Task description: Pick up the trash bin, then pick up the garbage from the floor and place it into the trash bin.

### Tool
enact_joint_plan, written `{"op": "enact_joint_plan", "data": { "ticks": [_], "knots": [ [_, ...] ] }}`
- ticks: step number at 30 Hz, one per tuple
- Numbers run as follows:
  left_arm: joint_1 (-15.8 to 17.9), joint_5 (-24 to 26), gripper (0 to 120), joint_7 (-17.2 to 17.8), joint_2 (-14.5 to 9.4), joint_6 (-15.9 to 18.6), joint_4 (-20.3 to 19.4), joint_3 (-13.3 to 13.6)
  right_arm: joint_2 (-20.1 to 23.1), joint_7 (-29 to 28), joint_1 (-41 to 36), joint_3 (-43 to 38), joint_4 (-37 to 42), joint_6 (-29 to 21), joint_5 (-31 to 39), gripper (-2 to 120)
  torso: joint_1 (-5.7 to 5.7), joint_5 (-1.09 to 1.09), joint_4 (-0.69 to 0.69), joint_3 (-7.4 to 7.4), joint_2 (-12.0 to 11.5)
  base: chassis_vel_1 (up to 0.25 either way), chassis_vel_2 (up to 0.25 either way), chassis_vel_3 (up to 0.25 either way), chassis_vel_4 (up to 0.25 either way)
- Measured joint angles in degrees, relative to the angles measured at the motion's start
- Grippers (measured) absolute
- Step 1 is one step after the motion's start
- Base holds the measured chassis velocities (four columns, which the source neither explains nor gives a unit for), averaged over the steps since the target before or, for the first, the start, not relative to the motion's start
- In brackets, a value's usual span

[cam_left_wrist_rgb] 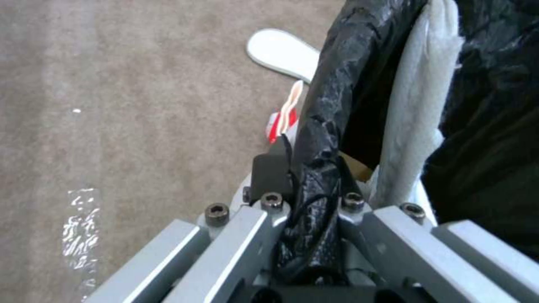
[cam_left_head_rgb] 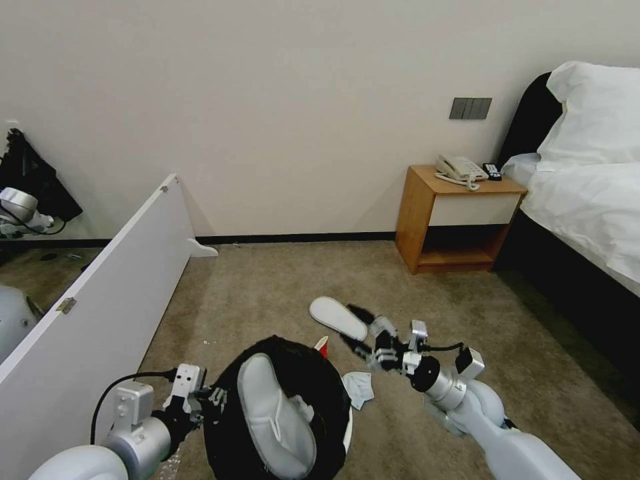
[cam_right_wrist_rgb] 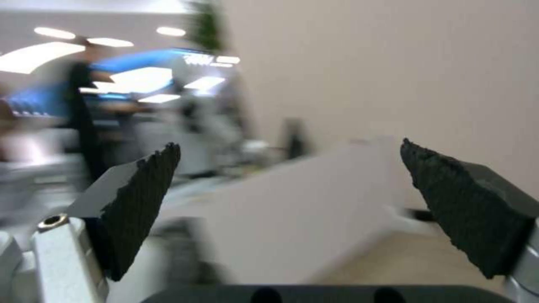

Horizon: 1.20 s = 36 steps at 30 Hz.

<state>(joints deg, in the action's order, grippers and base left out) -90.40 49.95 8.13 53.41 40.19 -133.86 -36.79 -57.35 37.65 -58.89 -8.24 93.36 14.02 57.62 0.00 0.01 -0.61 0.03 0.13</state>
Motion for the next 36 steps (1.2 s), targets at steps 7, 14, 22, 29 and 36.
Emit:
{"op": "enact_joint_plan", "data": {
  "ticks": [7, 14, 22, 29, 36],
  "knots": [
    [-0.33, -2.29, 3, -0.48, 2.82, -0.46, 0.05, -1.31, -0.07, -30.16, -11.05, -6.12, 7.25, -0.21, -14.13, 100, 0.00, 0.01, -0.01, -0.01, 0.00, 0.000, 0.000, 0.000, 0.000],
    [-1.37, -4.36, 3, -1.83, 4.38, -1.20, 0.80, -2.88, -4.86, -36.96, -25.56, -21.74, 11.31, -5.17, -30.25, 100, -0.01, -0.02, -0.04, 0.00, 0.00, 0.000, 0.000, 0.000, 0.000],
    [-1.39, -6.29, 3, -2.24, 6.05, -1.58, 2.01, -3.67, -15.74, -36.42, -33.42, -31.51, 13.27, -5.77, -42.35, 100, 0.00, -0.01, 0.00, 0.00, 0.01, 0.000, 0.000, 0.000, 0.000],
    [-2.27, -7.78, 3, -2.86, 7.01, -1.97, 3.74, -5.73, -22.04, -32.80, -38.44, -35.44, 13.85, -3.54, -50.05, 100, -0.01, -0.01, -0.01, 0.00, 0.01, 0.000, 0.000, 0.000, 0.000],
    [-3.28, -7.42, 3, -3.51, 7.32, -2.00, 4.94, -8.14, -22.51, -33.85, -38.79, -31.98, 14.22, -3.93, -44.23, 100, -0.01, -0.02, 0.00, 0.01, 0.01, 0.000, 0.000, 0.000, 0.000]
  ]
}}
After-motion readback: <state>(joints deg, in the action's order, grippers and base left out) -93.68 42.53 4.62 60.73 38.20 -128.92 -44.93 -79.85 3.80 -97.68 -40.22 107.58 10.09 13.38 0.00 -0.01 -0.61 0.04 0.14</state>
